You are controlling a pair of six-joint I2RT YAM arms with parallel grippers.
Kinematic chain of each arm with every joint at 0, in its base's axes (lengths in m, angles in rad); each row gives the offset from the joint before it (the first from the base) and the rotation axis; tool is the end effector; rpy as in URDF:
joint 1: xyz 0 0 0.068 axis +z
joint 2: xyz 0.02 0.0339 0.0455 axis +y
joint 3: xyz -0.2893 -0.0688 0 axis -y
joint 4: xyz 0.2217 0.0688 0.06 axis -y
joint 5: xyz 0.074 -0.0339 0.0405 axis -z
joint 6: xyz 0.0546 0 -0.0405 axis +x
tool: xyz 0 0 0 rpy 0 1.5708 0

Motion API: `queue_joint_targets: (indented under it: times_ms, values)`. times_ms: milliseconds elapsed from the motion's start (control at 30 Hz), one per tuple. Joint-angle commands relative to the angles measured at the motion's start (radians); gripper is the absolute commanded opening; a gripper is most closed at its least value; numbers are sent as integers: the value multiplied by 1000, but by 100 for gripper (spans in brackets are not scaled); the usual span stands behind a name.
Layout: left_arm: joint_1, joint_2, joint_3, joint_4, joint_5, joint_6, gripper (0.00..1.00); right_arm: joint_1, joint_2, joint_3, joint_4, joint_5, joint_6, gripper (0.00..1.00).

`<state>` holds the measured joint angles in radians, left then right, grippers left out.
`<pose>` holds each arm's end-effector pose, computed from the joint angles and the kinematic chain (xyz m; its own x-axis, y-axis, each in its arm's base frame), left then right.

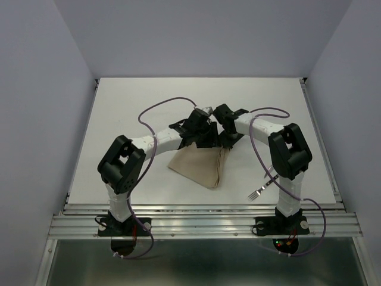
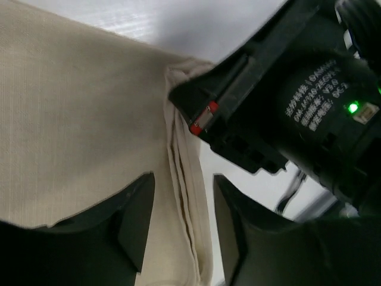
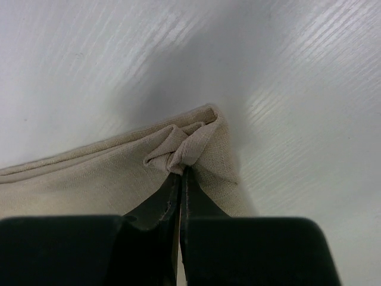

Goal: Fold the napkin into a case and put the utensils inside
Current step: Fold the lower triangle-folded napkin at the center of the board.

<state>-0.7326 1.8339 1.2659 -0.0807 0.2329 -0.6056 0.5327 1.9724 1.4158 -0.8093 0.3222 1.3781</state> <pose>0.3006 -0.2874 0.2474 -0.8176 -0.0096 -0.5758 0.3918 0.7236 -0.5683 0.3349 0.1774 0.1904 -0.5799 0.7389 -0.3433 0.7462 0.6508 0.1403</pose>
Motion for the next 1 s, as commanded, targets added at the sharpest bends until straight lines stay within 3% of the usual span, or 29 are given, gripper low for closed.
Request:
queue_joint_targets:
  times_ms: [0,200,300,433,700,967]
  values:
    - [-27,-4,-46,56,22,-40,61,10,49,25,-87,22,6,1]
    - [-42,19,-75,111,59,-57,81,10,45,22,-65,6,-7,1]
    - [-53,15,-92,130,57,-68,81,10,45,25,-54,-5,-17,1]
    - [-53,-40,-207,208,31,-106,71,10,40,31,-54,-9,-30,1]
    - [-83,-105,-309,326,-4,-114,75,10,45,49,-59,-15,-30,1]
    - [-132,-61,-274,317,-41,-106,76,10,48,49,-60,-12,-31,1]
